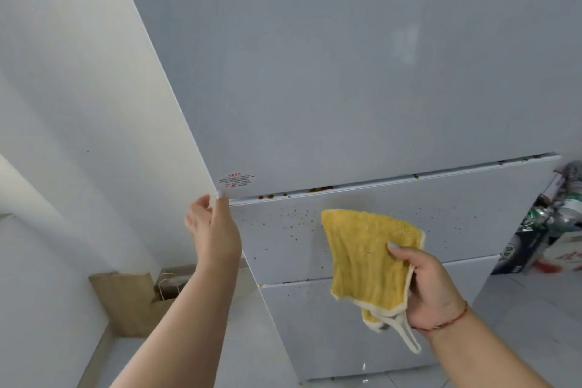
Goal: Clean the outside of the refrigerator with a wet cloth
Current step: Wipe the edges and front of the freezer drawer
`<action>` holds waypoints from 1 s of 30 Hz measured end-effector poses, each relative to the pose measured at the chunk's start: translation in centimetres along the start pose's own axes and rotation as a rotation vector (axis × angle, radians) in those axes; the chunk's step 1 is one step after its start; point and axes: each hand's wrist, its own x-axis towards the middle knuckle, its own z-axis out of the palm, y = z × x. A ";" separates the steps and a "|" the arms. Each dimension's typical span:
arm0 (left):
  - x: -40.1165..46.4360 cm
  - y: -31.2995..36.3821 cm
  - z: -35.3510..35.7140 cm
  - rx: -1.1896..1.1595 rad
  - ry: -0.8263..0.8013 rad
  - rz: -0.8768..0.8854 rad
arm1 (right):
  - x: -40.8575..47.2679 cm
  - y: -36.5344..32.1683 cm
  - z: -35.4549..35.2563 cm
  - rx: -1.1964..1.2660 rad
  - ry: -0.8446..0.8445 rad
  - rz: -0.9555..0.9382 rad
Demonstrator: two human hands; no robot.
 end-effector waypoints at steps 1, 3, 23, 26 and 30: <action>0.5 -0.2 0.0 -0.026 -0.043 -0.031 | -0.1 0.3 0.1 0.012 0.038 -0.009; 1.0 -0.1 0.5 -0.156 -0.130 -0.111 | -0.6 0.6 0.6 0.028 0.095 -0.018; -0.8 -2.1 -0.8 -0.139 -0.048 -0.237 | -4.8 1.3 2.9 0.076 0.240 -0.202; -1.5 -0.9 -1.6 -0.166 -0.050 -0.181 | -6.3 1.2 2.8 0.059 0.254 -0.231; -0.6 0.3 -2.3 -0.070 -0.155 -0.148 | -8.4 0.8 2.3 0.038 0.285 -0.284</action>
